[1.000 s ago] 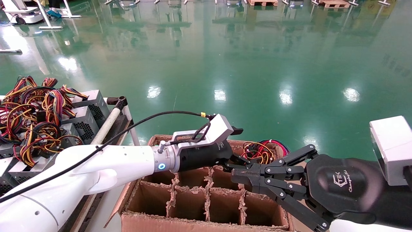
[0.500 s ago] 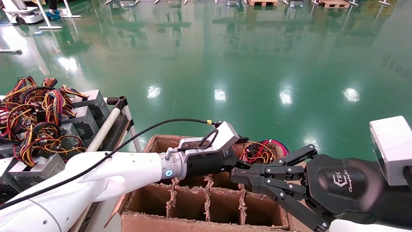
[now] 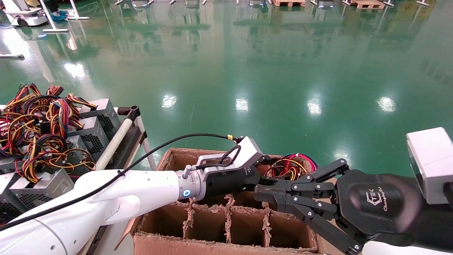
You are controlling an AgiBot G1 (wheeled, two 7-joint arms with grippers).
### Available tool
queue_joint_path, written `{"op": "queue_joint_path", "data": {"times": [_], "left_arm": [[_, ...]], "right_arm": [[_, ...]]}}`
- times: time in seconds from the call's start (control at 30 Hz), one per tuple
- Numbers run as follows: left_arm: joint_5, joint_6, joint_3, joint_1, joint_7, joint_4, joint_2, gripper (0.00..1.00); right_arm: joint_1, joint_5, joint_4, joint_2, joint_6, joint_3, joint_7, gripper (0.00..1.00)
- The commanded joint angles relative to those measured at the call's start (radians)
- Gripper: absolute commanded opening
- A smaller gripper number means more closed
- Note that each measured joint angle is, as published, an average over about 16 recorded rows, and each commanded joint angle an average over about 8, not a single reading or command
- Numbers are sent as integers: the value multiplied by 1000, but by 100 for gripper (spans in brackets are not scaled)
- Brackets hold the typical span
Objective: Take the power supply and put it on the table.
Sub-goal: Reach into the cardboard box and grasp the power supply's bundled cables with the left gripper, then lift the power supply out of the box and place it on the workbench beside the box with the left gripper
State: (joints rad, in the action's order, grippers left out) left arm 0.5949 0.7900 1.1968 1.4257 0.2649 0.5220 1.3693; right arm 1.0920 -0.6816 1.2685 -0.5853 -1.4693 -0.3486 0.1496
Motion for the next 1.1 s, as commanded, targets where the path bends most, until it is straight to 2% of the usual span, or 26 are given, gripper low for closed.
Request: {"op": "queue_joint_path", "data": {"times": [0.03,0.67,1.1], "left_arm": [[-14,-3,12,1,6,-4,0,0],[-139,-19,74,13,47,-17,-1,0],[-262,-17,59,61,62,-19,-4,0]], "right_arm": [[0,0,0,0,0,0,0,0],[0,0,0,0,0,0,0,0],[0,0,0,0,0,0,0,0]]}}
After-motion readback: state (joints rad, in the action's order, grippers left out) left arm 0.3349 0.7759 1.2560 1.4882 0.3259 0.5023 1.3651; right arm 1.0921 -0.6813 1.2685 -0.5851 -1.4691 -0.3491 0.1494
